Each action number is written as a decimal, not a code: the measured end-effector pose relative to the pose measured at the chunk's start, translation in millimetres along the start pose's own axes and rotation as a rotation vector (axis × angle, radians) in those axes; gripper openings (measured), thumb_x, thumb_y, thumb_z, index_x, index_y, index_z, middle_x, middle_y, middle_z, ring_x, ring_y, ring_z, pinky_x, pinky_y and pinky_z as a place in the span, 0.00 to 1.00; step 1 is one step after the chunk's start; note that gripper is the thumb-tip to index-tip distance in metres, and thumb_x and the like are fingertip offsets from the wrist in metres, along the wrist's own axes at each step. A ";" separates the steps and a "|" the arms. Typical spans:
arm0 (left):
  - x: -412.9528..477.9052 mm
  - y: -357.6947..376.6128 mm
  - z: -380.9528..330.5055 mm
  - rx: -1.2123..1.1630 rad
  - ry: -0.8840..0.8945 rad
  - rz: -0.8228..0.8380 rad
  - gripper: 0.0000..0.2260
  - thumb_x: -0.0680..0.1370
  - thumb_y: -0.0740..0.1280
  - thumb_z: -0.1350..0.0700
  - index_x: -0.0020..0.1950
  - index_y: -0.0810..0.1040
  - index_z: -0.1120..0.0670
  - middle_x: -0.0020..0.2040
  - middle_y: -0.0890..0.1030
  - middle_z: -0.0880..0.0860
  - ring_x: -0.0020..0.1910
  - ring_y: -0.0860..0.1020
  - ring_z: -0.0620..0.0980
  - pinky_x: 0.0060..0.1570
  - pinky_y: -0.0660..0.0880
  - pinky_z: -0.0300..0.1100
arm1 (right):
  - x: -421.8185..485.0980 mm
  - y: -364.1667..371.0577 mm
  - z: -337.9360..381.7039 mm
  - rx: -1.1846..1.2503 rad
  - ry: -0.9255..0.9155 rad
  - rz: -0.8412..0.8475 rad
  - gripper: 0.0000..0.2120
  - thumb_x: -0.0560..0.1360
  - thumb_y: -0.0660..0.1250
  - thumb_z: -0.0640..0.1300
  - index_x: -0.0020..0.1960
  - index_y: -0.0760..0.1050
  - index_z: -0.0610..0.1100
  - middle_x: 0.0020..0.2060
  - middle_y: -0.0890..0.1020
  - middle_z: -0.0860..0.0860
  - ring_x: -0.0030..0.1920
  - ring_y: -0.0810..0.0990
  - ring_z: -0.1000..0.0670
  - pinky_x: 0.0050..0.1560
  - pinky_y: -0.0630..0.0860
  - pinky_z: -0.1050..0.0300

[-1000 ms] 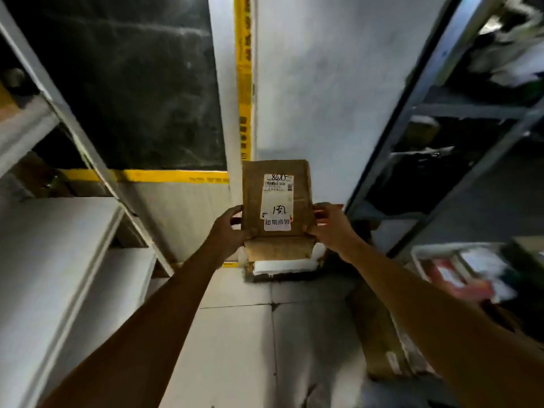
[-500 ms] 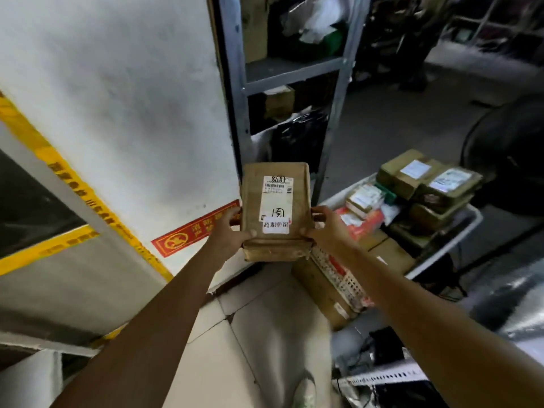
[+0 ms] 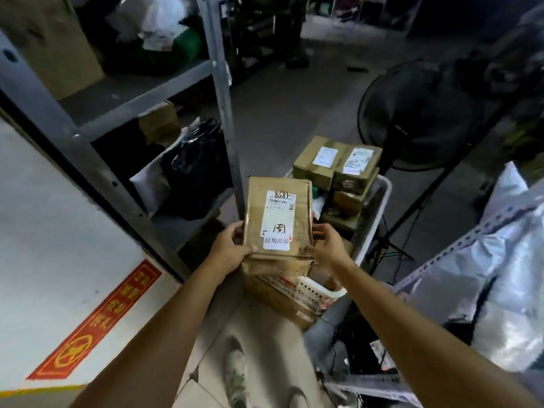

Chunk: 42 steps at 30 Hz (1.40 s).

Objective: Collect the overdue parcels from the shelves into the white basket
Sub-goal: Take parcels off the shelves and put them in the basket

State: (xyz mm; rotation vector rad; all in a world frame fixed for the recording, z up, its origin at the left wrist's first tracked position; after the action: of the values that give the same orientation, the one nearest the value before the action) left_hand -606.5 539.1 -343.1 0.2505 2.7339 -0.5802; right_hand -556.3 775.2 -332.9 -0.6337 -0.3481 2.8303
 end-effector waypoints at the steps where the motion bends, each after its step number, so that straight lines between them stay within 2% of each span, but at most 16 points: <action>1: 10.8 7.1 -3.8 0.000 -0.004 0.044 0.33 0.71 0.77 0.63 0.74 0.70 0.50 0.65 0.76 0.50 0.64 0.74 0.49 0.58 0.72 0.43 | 4.9 -4.6 -2.0 -0.001 0.017 -0.021 0.24 0.69 0.73 0.29 0.60 0.70 0.44 0.48 0.76 0.54 0.47 0.77 0.55 0.41 0.80 0.62; 4: 61.3 29.7 -6.4 0.017 -0.002 0.163 0.32 0.69 0.77 0.65 0.70 0.72 0.48 0.64 0.78 0.51 0.62 0.77 0.51 0.62 0.75 0.47 | 31.3 -14.8 -18.3 0.019 0.078 -0.111 0.23 0.71 0.73 0.31 0.60 0.69 0.46 0.50 0.76 0.55 0.50 0.78 0.54 0.40 0.79 0.59; 7: 104.1 53.5 -5.6 0.060 -0.001 0.257 0.35 0.67 0.79 0.64 0.71 0.72 0.47 0.63 0.79 0.50 0.60 0.78 0.51 0.63 0.76 0.51 | 47.1 -22.5 -34.2 0.040 0.126 -0.209 0.23 0.71 0.73 0.31 0.61 0.70 0.45 0.51 0.77 0.54 0.49 0.79 0.55 0.34 0.78 0.65; 10: 128.2 80.2 -12.7 0.096 0.001 0.354 0.35 0.66 0.79 0.60 0.71 0.71 0.45 0.61 0.80 0.48 0.59 0.79 0.50 0.62 0.76 0.52 | 57.6 -33.0 -51.7 0.081 0.180 -0.297 0.23 0.71 0.73 0.30 0.62 0.70 0.44 0.51 0.77 0.53 0.47 0.79 0.56 0.35 0.79 0.65; 12: 139.5 101.9 -16.5 0.071 -0.021 0.449 0.34 0.70 0.77 0.65 0.72 0.70 0.49 0.64 0.79 0.52 0.61 0.78 0.51 0.62 0.77 0.50 | 65.3 -43.8 -68.6 0.090 0.222 -0.349 0.24 0.70 0.73 0.31 0.62 0.71 0.44 0.52 0.78 0.53 0.51 0.80 0.53 0.42 0.82 0.58; 15: 160.7 133.7 -11.7 0.097 -0.033 0.540 0.35 0.72 0.74 0.69 0.76 0.66 0.55 0.66 0.76 0.51 0.62 0.76 0.49 0.54 0.75 0.38 | 80.2 -58.2 -92.4 0.069 0.265 -0.403 0.24 0.69 0.75 0.35 0.60 0.71 0.49 0.54 0.79 0.53 0.55 0.80 0.48 0.51 0.82 0.44; 17: 175.5 152.4 -7.0 0.114 -0.037 0.567 0.35 0.73 0.74 0.68 0.77 0.65 0.55 0.67 0.74 0.51 0.62 0.74 0.48 0.54 0.74 0.37 | 94.0 -65.9 -109.8 0.070 0.281 -0.417 0.24 0.70 0.75 0.36 0.59 0.71 0.52 0.55 0.78 0.55 0.55 0.81 0.48 0.53 0.81 0.42; 21: 204.1 178.9 8.8 0.132 -0.052 0.556 0.36 0.71 0.75 0.68 0.76 0.66 0.54 0.67 0.74 0.51 0.62 0.73 0.46 0.57 0.74 0.39 | 122.6 -72.7 -131.8 0.069 0.306 -0.423 0.23 0.70 0.75 0.35 0.59 0.70 0.50 0.55 0.78 0.54 0.53 0.82 0.47 0.53 0.81 0.41; 24: 222.6 197.2 25.6 0.104 -0.082 0.555 0.35 0.71 0.74 0.70 0.75 0.66 0.55 0.67 0.76 0.52 0.60 0.76 0.49 0.57 0.78 0.43 | 146.8 -72.8 -156.9 0.046 0.332 -0.429 0.23 0.69 0.76 0.36 0.57 0.71 0.52 0.54 0.79 0.54 0.53 0.82 0.47 0.54 0.81 0.43; 27: 237.3 208.3 44.0 0.106 -0.107 0.541 0.34 0.72 0.73 0.72 0.74 0.67 0.54 0.64 0.77 0.52 0.59 0.77 0.50 0.54 0.79 0.41 | 166.1 -67.8 -175.8 0.036 0.356 -0.410 0.24 0.69 0.76 0.36 0.57 0.70 0.53 0.54 0.80 0.52 0.52 0.82 0.49 0.53 0.81 0.46; 29: 244.3 214.5 54.2 0.117 -0.110 0.539 0.33 0.72 0.73 0.71 0.73 0.67 0.53 0.64 0.77 0.51 0.61 0.78 0.51 0.58 0.78 0.46 | 176.2 -65.5 -187.3 0.029 0.377 -0.396 0.24 0.70 0.75 0.34 0.58 0.69 0.51 0.53 0.80 0.51 0.52 0.81 0.50 0.53 0.82 0.48; 30: 247.5 217.2 58.8 0.121 -0.110 0.540 0.33 0.71 0.73 0.71 0.73 0.68 0.52 0.63 0.78 0.50 0.61 0.78 0.51 0.60 0.78 0.49 | 179.1 -64.8 -191.8 0.020 0.393 -0.391 0.24 0.71 0.74 0.33 0.59 0.69 0.50 0.53 0.80 0.51 0.52 0.81 0.50 0.51 0.82 0.51; 33: 254.7 225.4 66.7 0.133 -0.103 0.554 0.33 0.72 0.73 0.71 0.72 0.68 0.52 0.60 0.77 0.48 0.60 0.78 0.52 0.60 0.78 0.49 | 184.9 -63.4 -199.8 0.017 0.429 -0.387 0.25 0.71 0.73 0.32 0.61 0.67 0.48 0.50 0.78 0.52 0.46 0.79 0.57 0.36 0.77 0.67; 38: 258.0 236.9 83.3 0.148 -0.134 0.555 0.34 0.71 0.73 0.72 0.74 0.67 0.54 0.63 0.77 0.52 0.61 0.78 0.55 0.61 0.78 0.53 | 186.6 -61.3 -212.1 -0.032 0.470 -0.375 0.25 0.72 0.73 0.33 0.62 0.66 0.48 0.49 0.77 0.55 0.45 0.77 0.59 0.37 0.73 0.70; 41: 267.1 238.3 85.9 0.142 -0.156 0.543 0.34 0.72 0.72 0.73 0.74 0.67 0.54 0.63 0.77 0.53 0.61 0.78 0.54 0.61 0.78 0.53 | 198.6 -57.2 -215.0 -0.025 0.483 -0.354 0.26 0.72 0.73 0.32 0.62 0.66 0.47 0.52 0.79 0.52 0.49 0.81 0.53 0.42 0.81 0.61; 42: 271.2 239.8 86.4 0.140 -0.163 0.545 0.34 0.72 0.71 0.73 0.75 0.67 0.54 0.64 0.76 0.53 0.60 0.78 0.53 0.60 0.78 0.52 | 203.0 -55.5 -217.7 -0.028 0.495 -0.351 0.26 0.72 0.73 0.32 0.63 0.65 0.47 0.53 0.79 0.50 0.49 0.81 0.52 0.40 0.81 0.61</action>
State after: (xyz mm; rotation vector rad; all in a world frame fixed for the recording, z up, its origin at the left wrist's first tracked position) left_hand -776.9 746.2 -601.1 0.9027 2.3222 -0.5983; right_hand -630.5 920.5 -588.0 -1.1210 -0.3635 2.2480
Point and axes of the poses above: each hand's wrist, its own x-axis towards the middle knuckle, its own y-axis out of the palm, z = x × y, the point moved 2 cm from there along x, towards the middle knuckle
